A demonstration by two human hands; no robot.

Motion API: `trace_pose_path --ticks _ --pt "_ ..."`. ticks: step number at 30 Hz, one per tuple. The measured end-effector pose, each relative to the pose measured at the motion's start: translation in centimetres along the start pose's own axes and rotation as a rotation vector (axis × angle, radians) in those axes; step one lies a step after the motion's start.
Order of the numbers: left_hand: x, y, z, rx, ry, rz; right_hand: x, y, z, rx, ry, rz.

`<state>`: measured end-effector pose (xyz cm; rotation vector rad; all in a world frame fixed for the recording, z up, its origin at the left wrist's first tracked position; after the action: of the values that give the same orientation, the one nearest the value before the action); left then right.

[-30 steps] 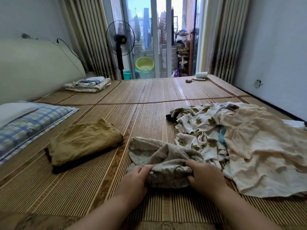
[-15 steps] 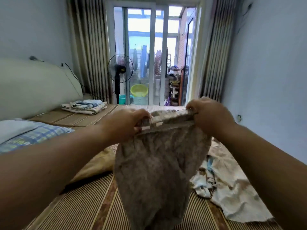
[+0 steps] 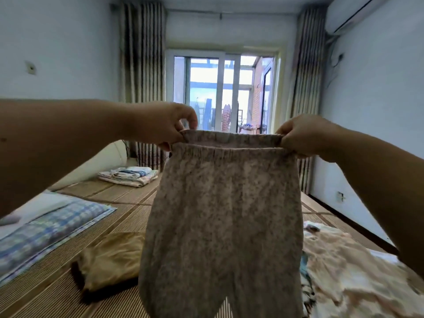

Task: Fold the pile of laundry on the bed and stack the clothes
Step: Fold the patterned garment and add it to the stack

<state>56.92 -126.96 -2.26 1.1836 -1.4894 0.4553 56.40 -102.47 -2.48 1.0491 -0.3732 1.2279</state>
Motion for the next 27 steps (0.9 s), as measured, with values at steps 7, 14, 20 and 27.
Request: trace_pose_path --ticks 7,14,20,27 --pt "-3.8 -0.9 3.6 0.067 0.304 0.196 -3.0 -3.3 -0.2 -0.017 0.423 0.496" --pt "-4.9 -2.0 4.5 -0.034 0.028 0.276 -4.2 -3.4 -0.6 0.106 0.200 0.369" --pt "-4.8 -2.9 4.6 -0.015 -0.493 0.194 -4.3 -3.3 -0.2 0.175 0.236 0.374" --pt "-3.5 -1.3 3.8 0.002 -0.761 -0.032 0.0 -1.2 1.6 0.237 0.527 0.105"
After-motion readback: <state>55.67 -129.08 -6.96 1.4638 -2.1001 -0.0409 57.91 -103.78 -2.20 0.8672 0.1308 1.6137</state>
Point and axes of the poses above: each hand's wrist, its own y-axis towards the middle knuckle, its own x-axis out of the back of the hand, z = x × y, the point moved 9 cm from there along y, towards the middle knuckle, and after that the axes turned 5 degrees about y, right-handed, at the moved point
